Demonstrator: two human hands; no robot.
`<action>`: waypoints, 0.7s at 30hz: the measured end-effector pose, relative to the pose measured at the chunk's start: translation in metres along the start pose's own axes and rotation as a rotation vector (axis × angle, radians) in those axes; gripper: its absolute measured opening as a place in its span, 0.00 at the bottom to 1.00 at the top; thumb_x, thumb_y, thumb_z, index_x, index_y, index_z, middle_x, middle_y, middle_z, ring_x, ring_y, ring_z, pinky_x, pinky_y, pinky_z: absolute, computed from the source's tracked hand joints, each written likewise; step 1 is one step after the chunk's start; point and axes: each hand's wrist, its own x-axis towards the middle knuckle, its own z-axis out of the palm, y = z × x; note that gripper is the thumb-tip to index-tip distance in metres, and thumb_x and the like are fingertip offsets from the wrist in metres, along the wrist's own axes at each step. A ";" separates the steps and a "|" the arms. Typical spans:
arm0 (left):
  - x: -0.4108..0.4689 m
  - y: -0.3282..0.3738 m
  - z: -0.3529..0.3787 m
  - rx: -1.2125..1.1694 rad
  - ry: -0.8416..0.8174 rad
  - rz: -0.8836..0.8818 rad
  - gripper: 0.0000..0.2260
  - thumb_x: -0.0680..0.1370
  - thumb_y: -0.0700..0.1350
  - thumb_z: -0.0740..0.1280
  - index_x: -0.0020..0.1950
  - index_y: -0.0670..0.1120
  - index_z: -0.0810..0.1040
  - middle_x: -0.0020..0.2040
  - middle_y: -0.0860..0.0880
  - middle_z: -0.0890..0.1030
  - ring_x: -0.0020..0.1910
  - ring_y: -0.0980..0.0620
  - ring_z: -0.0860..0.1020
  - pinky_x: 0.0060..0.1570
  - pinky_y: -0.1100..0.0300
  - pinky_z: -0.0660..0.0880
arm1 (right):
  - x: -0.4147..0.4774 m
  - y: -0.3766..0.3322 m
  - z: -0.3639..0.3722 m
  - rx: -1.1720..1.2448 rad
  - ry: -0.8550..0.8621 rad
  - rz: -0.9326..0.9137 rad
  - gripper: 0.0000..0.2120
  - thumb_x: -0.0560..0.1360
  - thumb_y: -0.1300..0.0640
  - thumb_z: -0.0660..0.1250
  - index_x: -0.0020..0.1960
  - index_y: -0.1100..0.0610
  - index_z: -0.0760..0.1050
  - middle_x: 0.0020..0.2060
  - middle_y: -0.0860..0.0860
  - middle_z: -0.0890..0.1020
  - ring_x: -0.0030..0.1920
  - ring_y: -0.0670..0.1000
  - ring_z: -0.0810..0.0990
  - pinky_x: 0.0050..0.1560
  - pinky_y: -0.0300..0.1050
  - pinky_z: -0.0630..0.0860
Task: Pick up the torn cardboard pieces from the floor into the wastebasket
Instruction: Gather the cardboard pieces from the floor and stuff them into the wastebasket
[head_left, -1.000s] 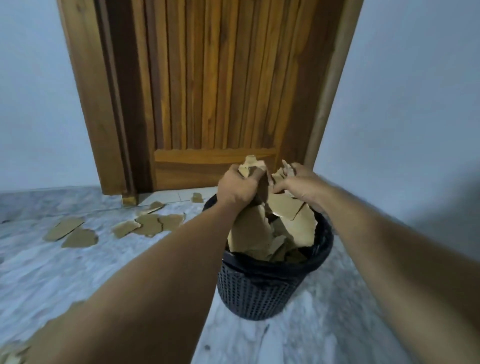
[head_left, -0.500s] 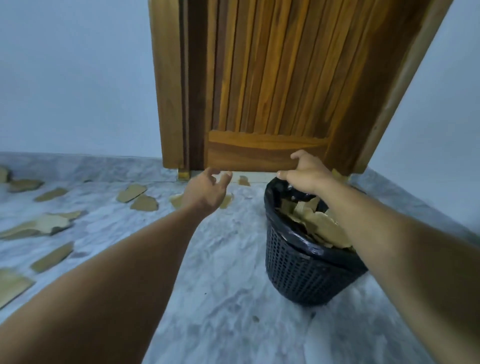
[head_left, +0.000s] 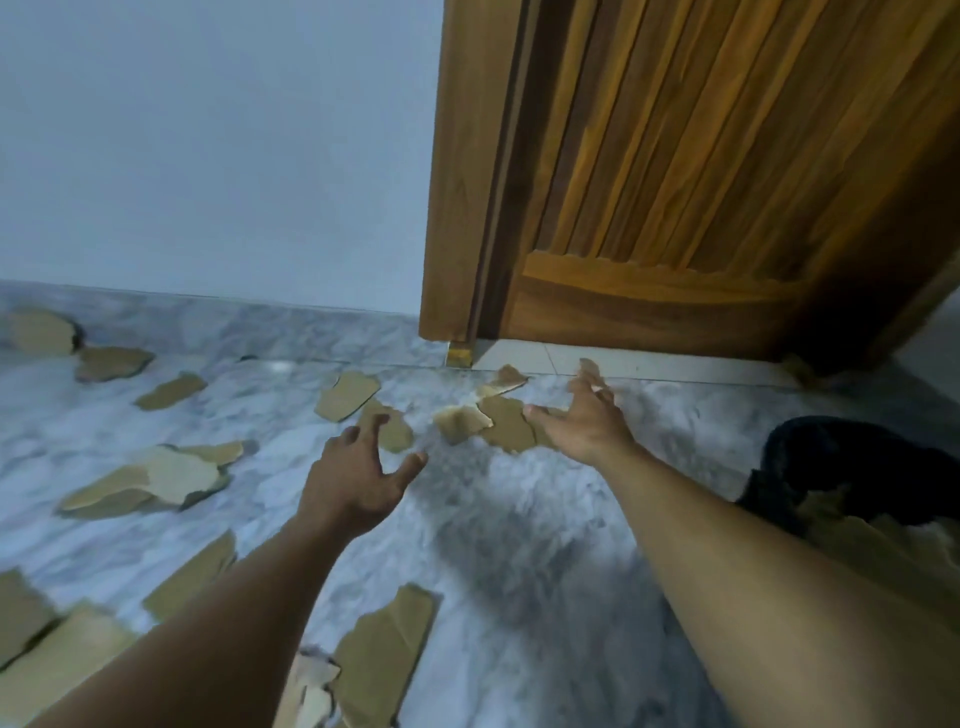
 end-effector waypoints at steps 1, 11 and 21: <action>0.016 -0.008 0.005 0.014 0.012 -0.019 0.35 0.76 0.69 0.64 0.77 0.51 0.64 0.70 0.40 0.74 0.68 0.38 0.70 0.61 0.44 0.72 | 0.015 0.002 0.014 -0.021 -0.015 0.009 0.42 0.72 0.29 0.66 0.77 0.52 0.61 0.74 0.59 0.65 0.73 0.63 0.65 0.67 0.56 0.71; 0.155 -0.059 0.104 0.226 -0.009 -0.052 0.59 0.57 0.88 0.53 0.82 0.61 0.43 0.83 0.40 0.47 0.79 0.30 0.40 0.73 0.29 0.40 | 0.166 0.042 0.137 -0.201 -0.072 0.088 0.62 0.53 0.11 0.51 0.78 0.35 0.35 0.79 0.57 0.31 0.78 0.67 0.33 0.67 0.80 0.38; 0.210 -0.025 0.178 0.450 -0.007 0.045 0.50 0.59 0.87 0.35 0.79 0.69 0.43 0.81 0.44 0.55 0.76 0.28 0.51 0.68 0.25 0.46 | 0.266 0.086 0.164 -0.268 0.219 0.062 0.57 0.59 0.13 0.35 0.81 0.41 0.40 0.79 0.61 0.54 0.75 0.67 0.57 0.69 0.72 0.53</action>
